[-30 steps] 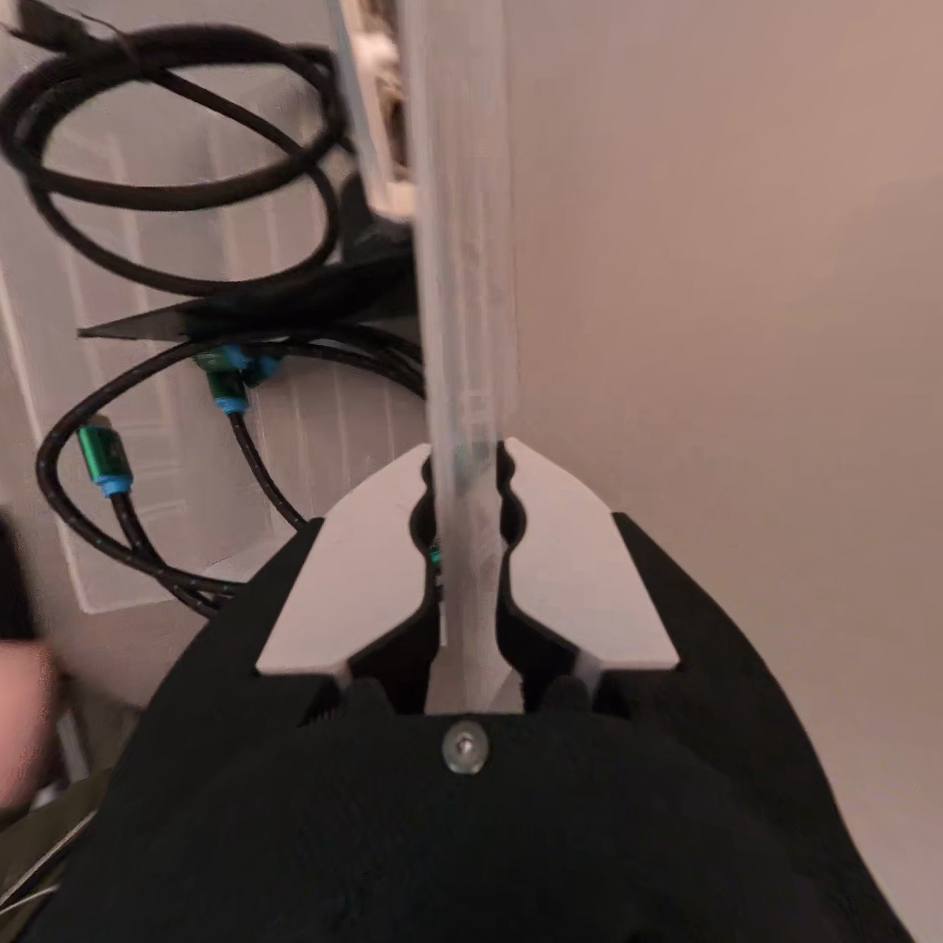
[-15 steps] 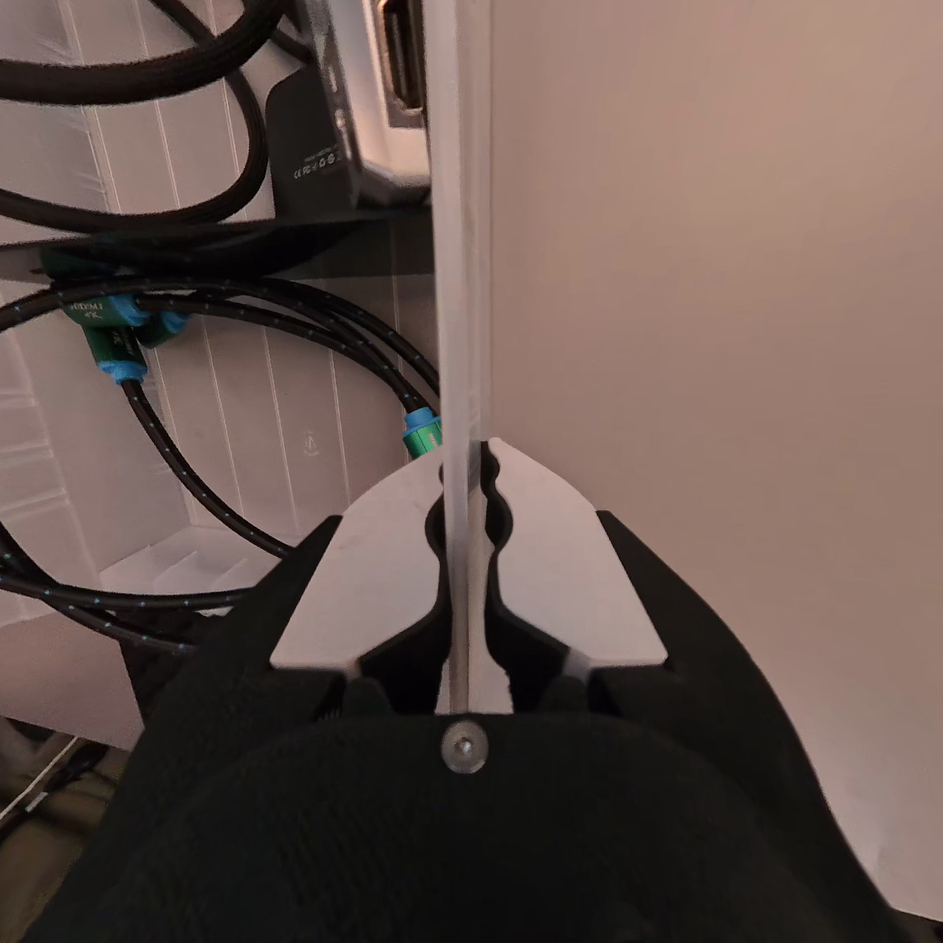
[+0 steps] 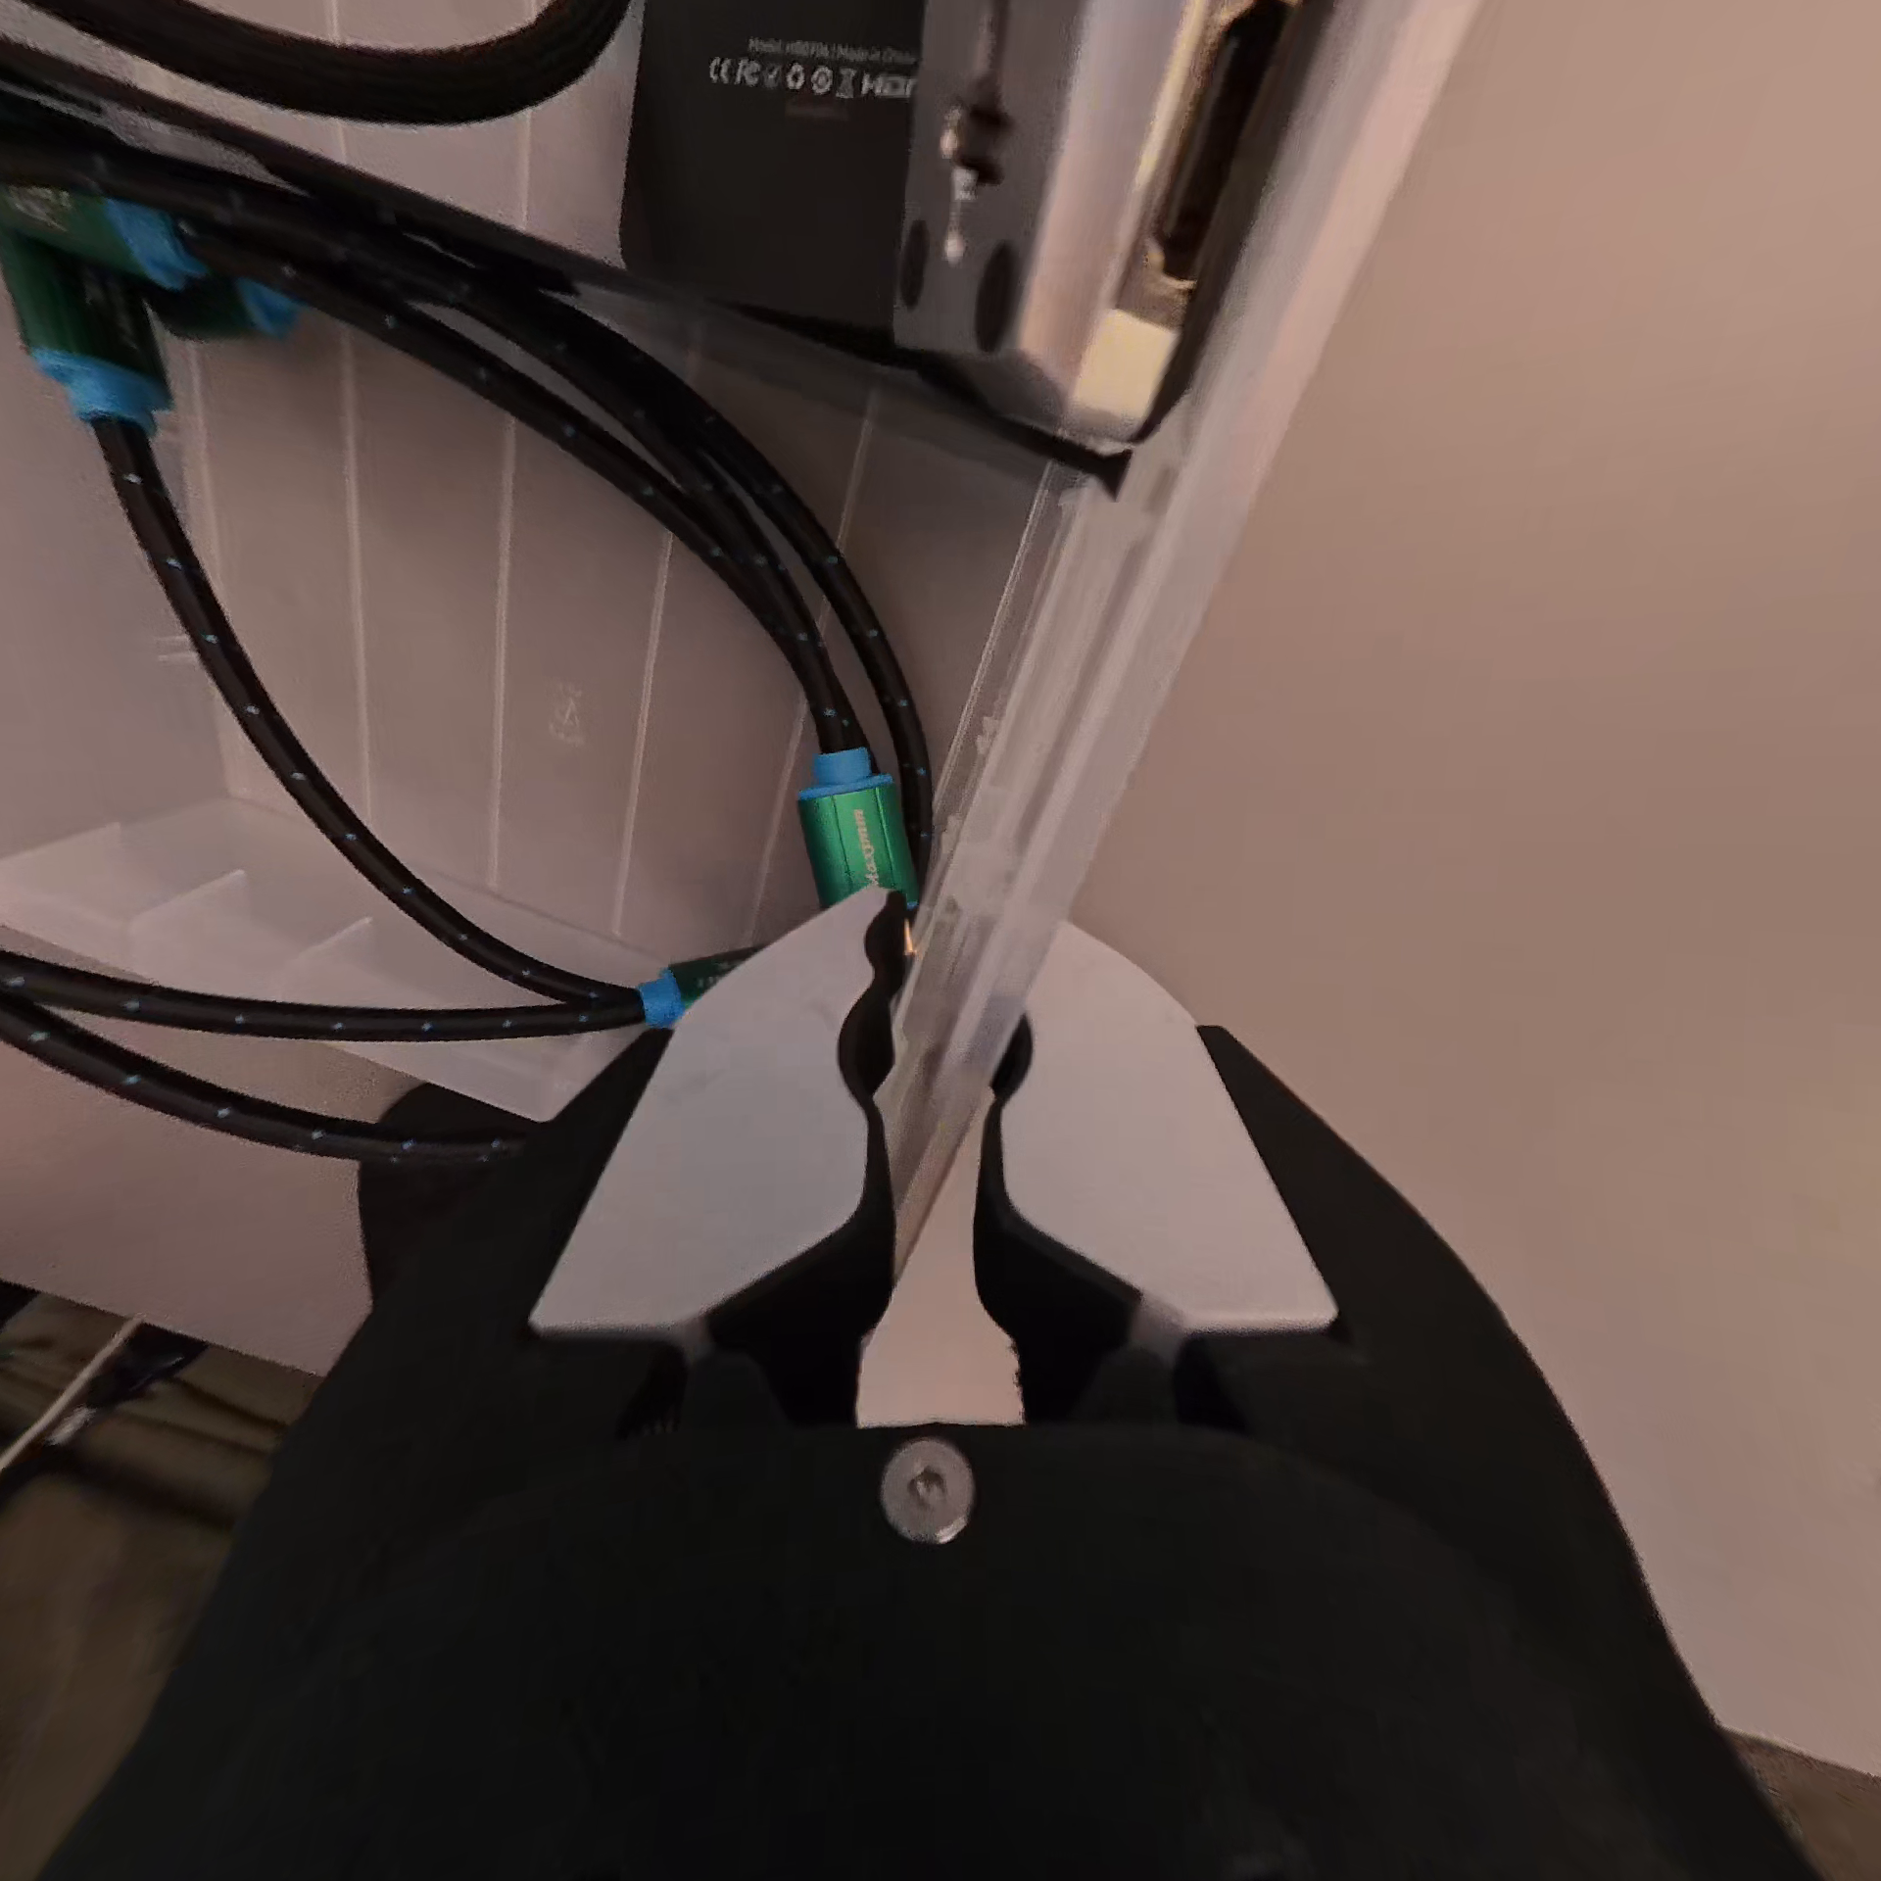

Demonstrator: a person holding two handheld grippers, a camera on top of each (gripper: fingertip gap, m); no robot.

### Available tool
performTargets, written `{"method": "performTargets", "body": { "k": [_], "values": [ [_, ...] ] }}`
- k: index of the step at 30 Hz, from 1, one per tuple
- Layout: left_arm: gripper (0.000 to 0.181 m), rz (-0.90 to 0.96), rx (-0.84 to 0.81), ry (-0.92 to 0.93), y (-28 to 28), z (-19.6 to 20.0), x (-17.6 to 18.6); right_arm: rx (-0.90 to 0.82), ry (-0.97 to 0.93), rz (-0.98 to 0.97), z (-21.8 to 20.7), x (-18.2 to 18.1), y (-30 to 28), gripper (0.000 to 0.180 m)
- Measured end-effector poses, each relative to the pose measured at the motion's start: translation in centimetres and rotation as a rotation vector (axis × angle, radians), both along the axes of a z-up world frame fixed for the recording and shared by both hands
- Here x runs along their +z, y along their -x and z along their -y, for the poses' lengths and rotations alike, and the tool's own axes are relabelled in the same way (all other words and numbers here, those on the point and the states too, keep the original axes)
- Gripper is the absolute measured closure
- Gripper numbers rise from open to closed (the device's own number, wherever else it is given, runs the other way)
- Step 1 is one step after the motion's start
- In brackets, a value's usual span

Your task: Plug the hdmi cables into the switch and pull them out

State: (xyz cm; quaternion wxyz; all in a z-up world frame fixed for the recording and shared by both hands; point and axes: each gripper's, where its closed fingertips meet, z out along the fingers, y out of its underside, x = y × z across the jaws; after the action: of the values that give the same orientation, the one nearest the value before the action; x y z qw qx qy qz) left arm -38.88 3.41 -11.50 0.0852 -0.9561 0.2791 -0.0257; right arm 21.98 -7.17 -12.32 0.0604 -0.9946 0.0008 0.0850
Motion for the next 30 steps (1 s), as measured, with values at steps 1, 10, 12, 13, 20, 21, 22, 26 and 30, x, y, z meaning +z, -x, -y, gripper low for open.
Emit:
{"method": "performTargets", "body": {
  "k": [1, 10, 12, 13, 20, 21, 22, 26, 30],
  "values": [
    [0.172, -0.01, -0.009, 0.016, -0.7, 0.2, 0.0, 0.028, 0.012, 0.033, -0.2, 0.0, 0.4, 0.168],
    [0.159, -0.142, -0.127, 0.091, -5.1, 2.0, -0.1, 0.171, 0.037, 0.036, -1.8, 0.1, 5.6, 0.165],
    [0.158, -0.145, -0.15, 0.107, -5.8, 2.5, -0.1, 0.197, 0.037, 0.032, -2.0, 0.1, 6.6, 0.164],
    [0.158, -0.142, -0.16, 0.116, -6.1, 2.8, -0.1, 0.208, 0.037, 0.031, -2.0, 0.1, 7.1, 0.164],
    [0.159, -0.057, -0.18, 0.219, -7.5, 5.1, 0.1, 0.237, 0.021, -0.024, -2.3, 0.5, 8.9, 0.158],
    [0.16, -0.04, -0.184, 0.237, -7.6, 5.6, 0.3, 0.198, -0.021, -0.038, -2.9, 1.1, 8.7, 0.158],
    [0.159, -0.035, -0.189, 0.24, -7.5, 5.8, 0.5, 0.156, -0.072, -0.045, -3.4, 2.1, 8.4, 0.158],
    [0.153, -0.008, -0.197, 0.149, -7.0, 5.5, 2.2, 0.064, -0.355, 0.024, -4.2, 8.8, 7.4, 0.152],
    [0.153, 0.062, -0.206, 0.027, -6.8, 5.1, 4.7, 0.299, -0.86, -0.399, -4.4, 19.9, 20.9, 0.146]
  ]
}}
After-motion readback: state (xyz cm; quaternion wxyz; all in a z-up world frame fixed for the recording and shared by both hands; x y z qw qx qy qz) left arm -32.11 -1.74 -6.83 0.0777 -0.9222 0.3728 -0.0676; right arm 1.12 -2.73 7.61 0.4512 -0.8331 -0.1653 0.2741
